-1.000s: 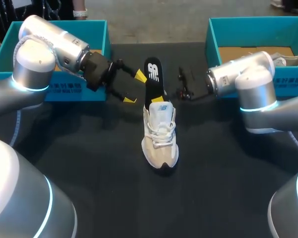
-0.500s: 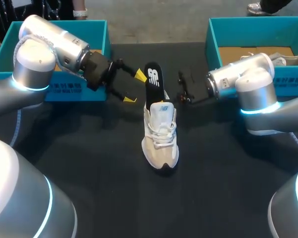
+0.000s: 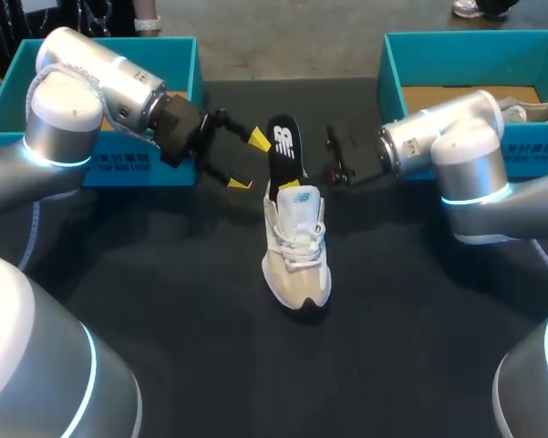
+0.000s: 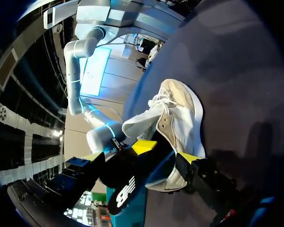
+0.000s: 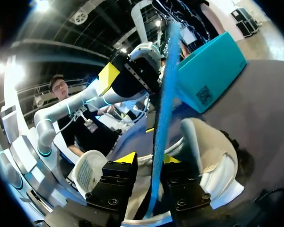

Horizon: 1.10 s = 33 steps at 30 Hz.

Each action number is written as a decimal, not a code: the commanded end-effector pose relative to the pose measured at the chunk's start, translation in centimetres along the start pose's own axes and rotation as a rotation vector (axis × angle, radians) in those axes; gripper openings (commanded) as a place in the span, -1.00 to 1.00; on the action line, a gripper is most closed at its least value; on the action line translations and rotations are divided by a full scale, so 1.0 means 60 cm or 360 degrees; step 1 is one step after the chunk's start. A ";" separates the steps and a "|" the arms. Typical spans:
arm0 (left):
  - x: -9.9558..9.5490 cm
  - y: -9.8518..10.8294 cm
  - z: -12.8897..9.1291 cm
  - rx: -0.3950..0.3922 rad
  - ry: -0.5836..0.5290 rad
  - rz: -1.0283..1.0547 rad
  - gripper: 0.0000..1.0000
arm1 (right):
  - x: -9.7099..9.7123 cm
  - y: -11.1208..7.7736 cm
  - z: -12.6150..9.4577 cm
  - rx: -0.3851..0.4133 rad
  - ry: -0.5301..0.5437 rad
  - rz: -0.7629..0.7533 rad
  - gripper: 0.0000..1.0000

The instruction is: Take the shoe out of the shoebox, open the shoe tongue, remove and reinsert the insole, then place the shoe into the shoebox

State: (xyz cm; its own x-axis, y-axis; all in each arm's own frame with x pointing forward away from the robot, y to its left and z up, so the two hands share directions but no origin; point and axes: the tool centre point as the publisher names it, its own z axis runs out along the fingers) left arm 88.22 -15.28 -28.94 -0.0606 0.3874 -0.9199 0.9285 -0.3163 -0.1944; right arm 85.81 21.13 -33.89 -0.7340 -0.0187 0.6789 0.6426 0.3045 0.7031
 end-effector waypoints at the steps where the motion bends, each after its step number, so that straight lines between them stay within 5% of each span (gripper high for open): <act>1: 0.002 0.002 0.001 0.0004 -0.0003 0.0003 1.00 | -0.001 0.010 -0.002 0.0005 -0.0009 -0.0015 -0.42; 7: 0.003 -0.002 -0.003 -0.0005 0.0000 -0.0001 1.00 | -0.007 0.030 -0.002 0.0007 -0.0010 -0.0057 -0.47; 11: 0.003 -0.003 -0.005 -0.0012 0.0003 0.0000 1.00 | -0.010 0.035 -0.001 0.0016 0.0000 -0.0069 -1.00; 33: 0.003 -0.003 -0.002 -0.0008 0.0001 0.0008 1.00 | 0.012 -0.017 0.014 0.0092 0.0070 0.0074 -1.00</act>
State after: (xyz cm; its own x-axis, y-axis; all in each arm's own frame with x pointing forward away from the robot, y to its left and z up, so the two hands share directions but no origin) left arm 88.04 -15.01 -28.94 -0.0571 0.3867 -0.9204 0.9305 -0.3134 -0.1894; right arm 84.64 21.65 -33.66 -0.6976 -0.0389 0.7155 0.6567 0.3647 0.6601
